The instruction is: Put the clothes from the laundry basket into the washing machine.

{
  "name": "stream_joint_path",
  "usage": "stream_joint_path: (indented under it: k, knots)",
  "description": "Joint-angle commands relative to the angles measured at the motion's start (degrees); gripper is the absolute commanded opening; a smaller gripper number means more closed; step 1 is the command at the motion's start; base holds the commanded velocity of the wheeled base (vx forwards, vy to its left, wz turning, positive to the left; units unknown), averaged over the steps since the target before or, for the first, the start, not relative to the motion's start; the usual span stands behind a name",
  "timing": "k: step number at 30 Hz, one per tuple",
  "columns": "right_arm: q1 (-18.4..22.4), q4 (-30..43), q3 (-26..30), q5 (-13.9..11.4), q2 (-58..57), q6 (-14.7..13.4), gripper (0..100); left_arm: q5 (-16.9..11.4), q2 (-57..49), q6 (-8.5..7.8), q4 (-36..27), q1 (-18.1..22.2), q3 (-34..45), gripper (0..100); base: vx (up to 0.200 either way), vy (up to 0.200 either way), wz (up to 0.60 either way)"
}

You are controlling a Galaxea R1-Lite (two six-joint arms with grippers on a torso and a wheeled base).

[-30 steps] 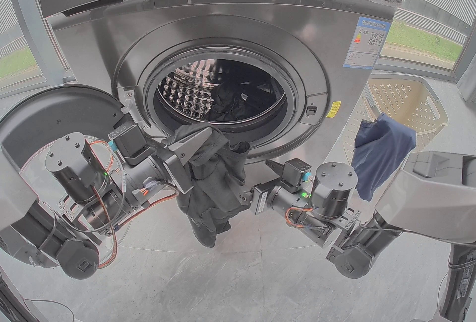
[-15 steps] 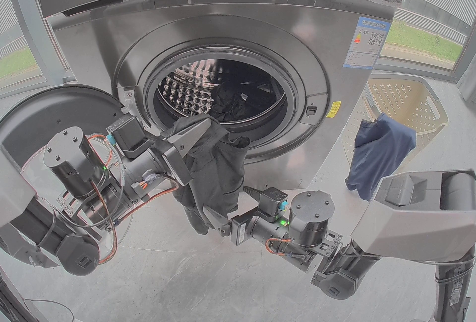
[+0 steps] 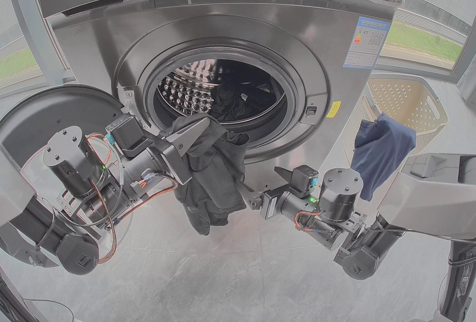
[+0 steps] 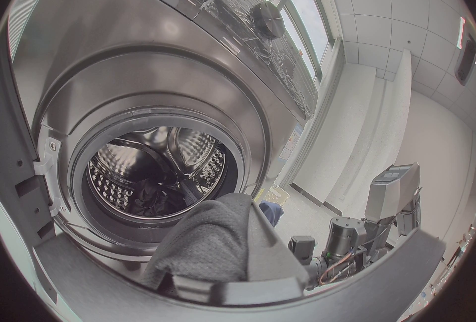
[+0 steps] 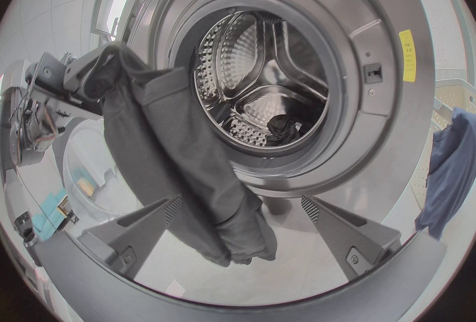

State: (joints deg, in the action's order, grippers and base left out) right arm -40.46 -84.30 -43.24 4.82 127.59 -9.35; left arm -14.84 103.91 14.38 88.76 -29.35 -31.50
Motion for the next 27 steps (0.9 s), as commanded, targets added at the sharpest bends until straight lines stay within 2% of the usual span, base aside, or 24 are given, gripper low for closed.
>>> stream_joint_path:
  k: [1, 6, 10, 14, 21, 27]
  knots:
    - [1.61, 0.1, -0.27, -0.16, -1.64, 0.03, 100, -0.02, -0.03, 0.03, 0.01, 0.0, 0.12, 0, 0.0, 0.0, 0.0]
    - [2.32, 0.1, -0.62, -0.33, -0.41, 0.03, 100, -0.02, -0.11, 0.12, 0.01, -0.09, 0.04, 0, 0.0, 0.0, 0.0]
    - [0.82, 0.1, -2.73, -0.51, 3.99, 0.12, 100, -0.02, -0.2, 0.12, 0.01, -0.18, -0.05, 0, 0.0, 0.0, 0.0]
    - [-0.85, 0.1, -5.1, -0.68, 6.8, 1.35, 100, -0.02, -0.29, 0.12, 0.01, -0.18, -0.14, 0, 0.0, 0.0, 0.0]
    - [-4.36, 0.27, -6.86, -0.6, 9.35, 1.44, 100, -0.02, -0.29, 0.12, 0.1, -0.18, -0.23, 0, 0.0, 0.0, 0.0]
    - [-3.57, 0.19, -8.35, -0.6, 9.26, 1.35, 100, -0.02, -0.64, 0.2, 0.01, -0.18, -0.23, 0, 0.0, 0.0, 0.0]
